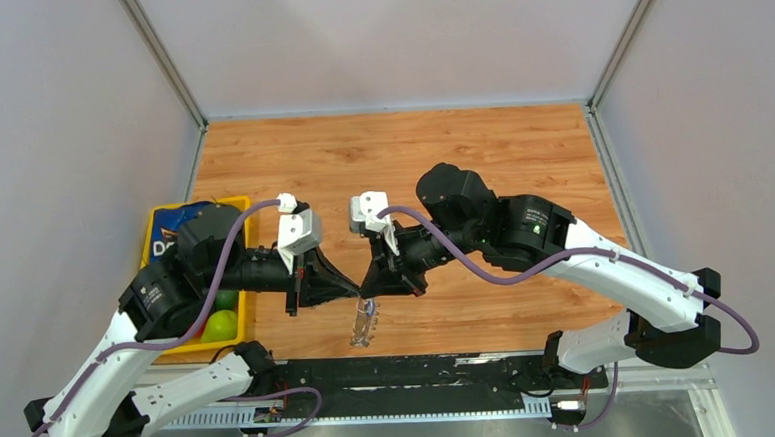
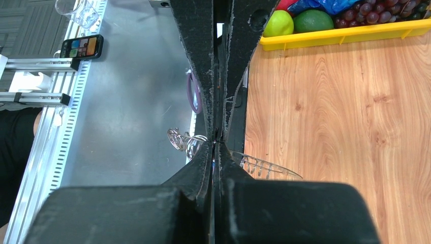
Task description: Put the keys on the keyring
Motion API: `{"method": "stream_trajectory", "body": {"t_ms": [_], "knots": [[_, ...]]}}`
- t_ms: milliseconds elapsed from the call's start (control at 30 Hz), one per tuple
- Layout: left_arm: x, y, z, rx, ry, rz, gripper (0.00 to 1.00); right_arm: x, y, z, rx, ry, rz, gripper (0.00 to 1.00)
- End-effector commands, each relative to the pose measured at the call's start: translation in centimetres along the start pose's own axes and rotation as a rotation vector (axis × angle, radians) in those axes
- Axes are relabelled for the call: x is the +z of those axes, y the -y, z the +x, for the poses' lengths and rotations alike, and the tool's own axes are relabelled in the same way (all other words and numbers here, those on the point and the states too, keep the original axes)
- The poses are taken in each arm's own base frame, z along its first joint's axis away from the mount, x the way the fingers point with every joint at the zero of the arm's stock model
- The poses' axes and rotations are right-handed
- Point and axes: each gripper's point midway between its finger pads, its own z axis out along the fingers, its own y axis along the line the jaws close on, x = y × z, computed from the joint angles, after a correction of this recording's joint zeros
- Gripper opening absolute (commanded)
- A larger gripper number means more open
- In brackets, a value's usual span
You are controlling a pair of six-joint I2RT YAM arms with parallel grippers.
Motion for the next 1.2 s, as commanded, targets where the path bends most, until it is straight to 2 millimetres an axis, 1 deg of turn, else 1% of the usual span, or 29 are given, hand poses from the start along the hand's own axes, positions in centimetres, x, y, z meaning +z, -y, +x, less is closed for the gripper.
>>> {"method": "stream_trajectory", "body": {"t_ms": [0, 233, 333, 367, 433, 500, 567, 667, 767, 867, 967, 1000, 1100, 1133, 1167], "knots": [[0.5, 0.1, -1.0, 0.039, 0.041, 0.026, 0.02, -0.5, -1.0, -2.7, -0.052, 0.088, -0.035, 0.0], [0.4, -0.1, -1.6, 0.078, 0.09, 0.014, 0.0, -0.8, -1.3, -2.5, -0.053, 0.094, -0.04, 0.0], [0.2, -0.1, -2.5, 0.1, 0.138, 0.005, 0.0, -1.1, -1.4, -2.7, -0.054, 0.106, -0.038, 0.0], [0.1, -0.1, -2.5, 0.099, 0.147, -0.001, 0.0, -1.3, -1.5, -2.9, -0.056, 0.113, -0.035, 0.01], [-0.1, 0.1, -3.0, 0.11, 0.177, -0.004, 0.0, -1.5, -1.5, -3.0, -0.056, 0.121, -0.027, 0.08], [-0.4, 0.2, -3.4, 0.123, 0.208, -0.006, 0.0, -1.9, -1.5, -3.4, -0.057, 0.137, -0.019, 0.19], [-0.6, 0.4, -3.7, 0.132, 0.23, -0.006, 0.0, -2.4, -1.7, -3.9, -0.061, 0.157, -0.009, 0.28], [-1.0, 0.6, -4.3, 0.153, 0.271, -0.011, 0.0, -3.3, -1.7, -4.6, -0.071, 0.193, 0.022, 0.33], [-1.3, 0.7, -4.8, 0.167, 0.306, -0.02, 0.0, -4.2, -1.8, -5.4, -0.076, 0.231, 0.042, 0.36], [-2.0, 0.9, -5.8, 0.189, 0.366, -0.034, 0.0, -4.9, -1.7, -6.2, -0.074, 0.269, 0.074, 0.37], [-2.4, 1.1, -6.7, 0.207, 0.434, -0.039, 0.0, -5.5, -1.4, -6.7, -0.077, 0.296, 0.104, 0.36], [-2.5, 1.0, -6.6, 0.2, 0.448, -0.045, 0.0, -5.6, -1.4, -6.8, -0.08, 0.304, 0.108, 0.35], [-3.2, 1.1, -7.7, 0.213, 0.52, -0.062, 0.0, -5.7, -1.5, -7.1, -0.05, 0.324, 0.109, 0.33], [-3.3, 1.0, -7.7, 0.211, 0.535, -0.071, 0.0, -5.8, -1.4, -7.3, -0.043, 0.333, 0.115, 0.32], [-3.6, 1.2, -8.1, 0.216, 0.56, -0.069, 0.0, -5.8, -1.3, -7.4, -0.037, 0.341, 0.121, 0.3]]}}
